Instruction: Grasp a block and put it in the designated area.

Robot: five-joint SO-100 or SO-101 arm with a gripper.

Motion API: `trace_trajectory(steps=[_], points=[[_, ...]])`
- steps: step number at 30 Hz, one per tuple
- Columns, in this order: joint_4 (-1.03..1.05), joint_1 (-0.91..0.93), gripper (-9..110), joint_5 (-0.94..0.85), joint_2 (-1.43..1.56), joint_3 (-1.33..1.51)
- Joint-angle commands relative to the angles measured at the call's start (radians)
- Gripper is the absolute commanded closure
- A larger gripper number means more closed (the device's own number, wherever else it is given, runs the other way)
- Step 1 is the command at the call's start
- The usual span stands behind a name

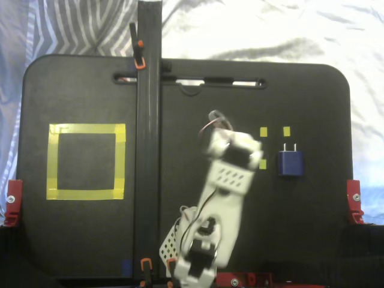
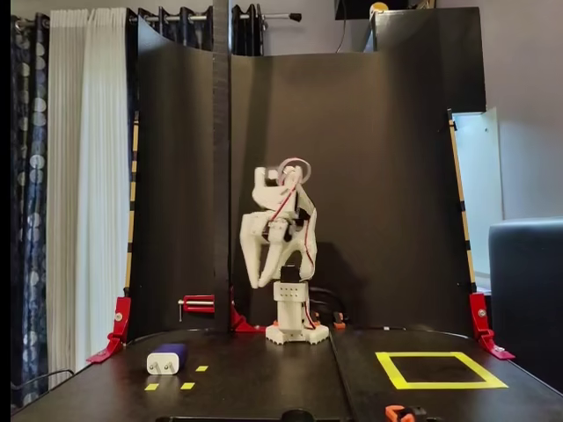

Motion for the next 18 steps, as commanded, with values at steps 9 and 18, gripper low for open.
trace_trajectory(steps=[9, 18], points=[[-0.043, 0.252, 101, -0.333, -0.225, -0.095], [-0.196, 0.399, 101, -0.471, -0.394, -0.132]])
